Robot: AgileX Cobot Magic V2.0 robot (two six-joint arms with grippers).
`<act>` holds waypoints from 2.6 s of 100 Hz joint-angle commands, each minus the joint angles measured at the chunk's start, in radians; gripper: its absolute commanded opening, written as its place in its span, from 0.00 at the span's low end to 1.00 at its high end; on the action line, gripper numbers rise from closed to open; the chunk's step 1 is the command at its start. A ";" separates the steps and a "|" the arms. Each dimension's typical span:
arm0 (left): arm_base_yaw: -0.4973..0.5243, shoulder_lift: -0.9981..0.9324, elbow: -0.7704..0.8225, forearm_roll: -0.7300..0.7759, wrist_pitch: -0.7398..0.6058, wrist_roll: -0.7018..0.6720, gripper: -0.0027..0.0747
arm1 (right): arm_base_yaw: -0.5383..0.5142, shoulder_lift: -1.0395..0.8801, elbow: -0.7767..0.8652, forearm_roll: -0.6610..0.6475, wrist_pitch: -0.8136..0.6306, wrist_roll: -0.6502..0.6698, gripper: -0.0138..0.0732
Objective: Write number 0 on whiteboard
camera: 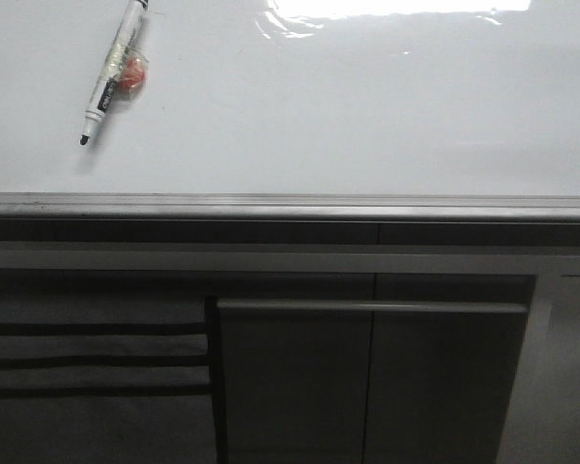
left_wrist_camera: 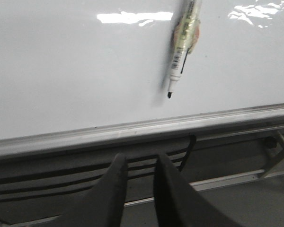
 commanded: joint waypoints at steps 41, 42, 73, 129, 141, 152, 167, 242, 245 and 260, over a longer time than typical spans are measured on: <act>-0.230 0.424 -0.210 0.090 -0.307 0.028 0.55 | -0.001 0.011 -0.034 0.091 -0.084 -0.114 0.49; -0.230 0.436 -0.218 0.092 -0.307 0.028 0.55 | -0.001 0.011 -0.034 0.091 -0.084 -0.114 0.49; -0.181 0.603 -0.332 0.168 -0.306 0.026 0.53 | -0.001 0.011 -0.029 0.091 -0.084 -0.115 0.49; -0.158 0.684 -0.393 0.182 -0.303 0.023 0.47 | -0.001 0.011 -0.029 0.091 -0.084 -0.116 0.49; -0.158 0.686 -0.393 0.201 -0.294 0.023 0.29 | -0.001 0.011 -0.029 0.091 -0.084 -0.116 0.49; -0.158 0.684 -0.393 0.201 -0.287 0.023 0.15 | -0.001 0.011 -0.029 0.091 -0.084 -0.116 0.49; -0.158 0.640 -0.393 0.225 -0.221 0.023 0.01 | -0.001 0.011 -0.030 0.103 -0.063 -0.141 0.49; -0.557 0.431 -0.511 0.122 0.678 0.423 0.01 | 0.410 0.405 -0.344 0.507 0.324 -0.961 0.49; -0.573 0.434 -0.513 0.122 0.678 0.423 0.01 | 0.437 0.423 -0.355 0.507 0.324 -0.979 0.49; -0.663 0.434 -0.514 0.122 0.678 0.423 0.01 | 0.555 0.492 -0.436 0.519 0.323 -1.006 0.49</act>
